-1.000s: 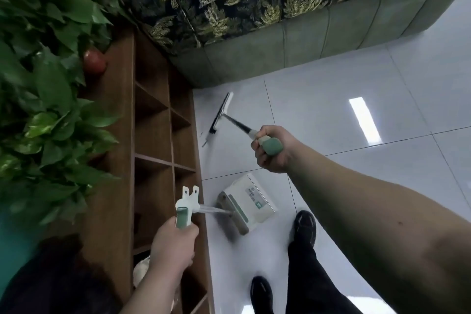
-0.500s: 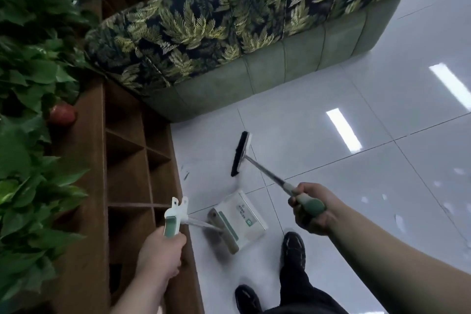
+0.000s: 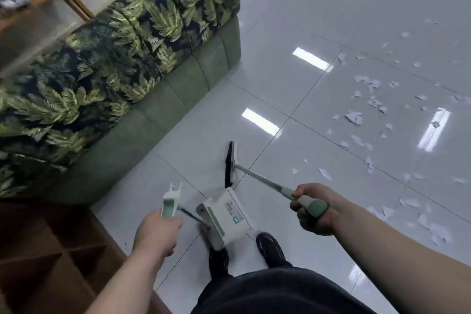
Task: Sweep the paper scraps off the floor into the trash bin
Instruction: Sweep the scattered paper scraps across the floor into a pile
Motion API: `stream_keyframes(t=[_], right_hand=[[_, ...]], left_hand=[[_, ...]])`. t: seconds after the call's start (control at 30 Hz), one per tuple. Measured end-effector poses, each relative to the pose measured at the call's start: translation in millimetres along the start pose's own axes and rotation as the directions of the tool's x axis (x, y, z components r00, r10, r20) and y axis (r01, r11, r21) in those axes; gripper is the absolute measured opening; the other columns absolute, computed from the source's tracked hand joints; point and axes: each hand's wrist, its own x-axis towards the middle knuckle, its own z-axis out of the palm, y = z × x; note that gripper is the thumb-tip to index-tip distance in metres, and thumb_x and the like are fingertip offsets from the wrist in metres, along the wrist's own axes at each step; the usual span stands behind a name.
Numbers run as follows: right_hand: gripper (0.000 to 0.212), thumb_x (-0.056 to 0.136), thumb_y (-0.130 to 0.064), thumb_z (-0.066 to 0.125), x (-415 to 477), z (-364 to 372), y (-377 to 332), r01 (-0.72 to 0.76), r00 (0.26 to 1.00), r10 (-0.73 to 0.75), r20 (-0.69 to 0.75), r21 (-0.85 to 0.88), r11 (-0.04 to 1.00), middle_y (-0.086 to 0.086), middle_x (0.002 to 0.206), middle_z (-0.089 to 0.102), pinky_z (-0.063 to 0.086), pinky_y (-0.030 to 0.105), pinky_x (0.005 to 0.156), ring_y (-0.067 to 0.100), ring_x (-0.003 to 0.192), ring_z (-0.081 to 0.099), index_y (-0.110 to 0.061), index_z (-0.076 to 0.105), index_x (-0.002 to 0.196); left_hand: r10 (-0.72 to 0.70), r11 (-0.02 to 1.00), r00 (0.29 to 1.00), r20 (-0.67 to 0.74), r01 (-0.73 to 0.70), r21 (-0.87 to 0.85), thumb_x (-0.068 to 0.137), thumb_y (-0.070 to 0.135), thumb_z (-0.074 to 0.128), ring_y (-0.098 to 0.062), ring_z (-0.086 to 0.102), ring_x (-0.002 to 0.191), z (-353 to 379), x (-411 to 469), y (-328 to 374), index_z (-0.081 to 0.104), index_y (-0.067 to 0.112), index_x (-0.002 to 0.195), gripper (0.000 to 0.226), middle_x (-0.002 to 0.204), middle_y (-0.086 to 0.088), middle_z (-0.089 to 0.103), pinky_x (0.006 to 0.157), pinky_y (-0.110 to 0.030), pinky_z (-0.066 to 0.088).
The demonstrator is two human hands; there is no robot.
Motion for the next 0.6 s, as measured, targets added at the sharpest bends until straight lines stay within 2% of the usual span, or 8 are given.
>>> stream_keyframes(t=[0.13,0.3,0.43,0.6], right_hand=[[0.03,0.064,-0.006,0.061,-16.9,-33.3,24.8,0.048,0.997,-0.04,-0.059,0.143,0.989,0.003,0.065,0.055,0.036,0.017,0.037,0.015,0.037,0.043,-0.011,0.054,0.092],[0.036,0.063,-0.006,0.061,-41.0,-57.2,72.2,0.137,0.981,-0.086,-0.174,0.306,0.942,0.004,0.066,0.056,0.036,0.019,0.037,0.015,0.038,0.043,-0.009,0.055,0.098],[0.032,0.066,-0.005,0.062,-58.7,-71.1,105.2,0.218,0.954,-0.094,-0.286,0.44,0.871,0.004,0.068,0.057,0.036,0.019,0.035,0.014,0.037,0.044,-0.007,0.057,0.098],[0.031,0.062,-0.006,0.064,-67.5,-75.4,139.5,0.301,0.904,-0.081,-0.42,0.489,0.819,0.004,0.067,0.059,0.037,0.017,0.036,0.013,0.036,0.045,-0.009,0.056,0.092]], left_hand=[[0.135,0.986,0.985,0.108,-0.144,0.082,0.077,0.003,0.051,-0.022,0.035,0.05,11.3,18.9,23.4,0.046,0.013,0.073,0.012,0.059,-0.006,0.04,0.045,-0.026,0.031],[0.285,0.932,0.928,0.241,-0.327,0.158,0.078,0.004,0.049,-0.022,0.035,0.05,12.2,33.6,39.9,0.046,0.012,0.072,0.011,0.057,-0.006,0.041,0.045,-0.028,0.032],[0.365,0.891,0.877,0.312,-0.426,0.155,0.079,0.003,0.049,-0.023,0.036,0.048,9.0,43.3,43.5,0.047,0.011,0.07,0.012,0.054,-0.005,0.042,0.046,-0.029,0.034],[0.391,0.871,0.832,0.395,-0.472,0.133,0.077,0.006,0.049,-0.023,0.037,0.051,5.2,51.1,35.0,0.051,0.011,0.073,0.007,0.057,-0.005,0.042,0.048,-0.03,0.033]])
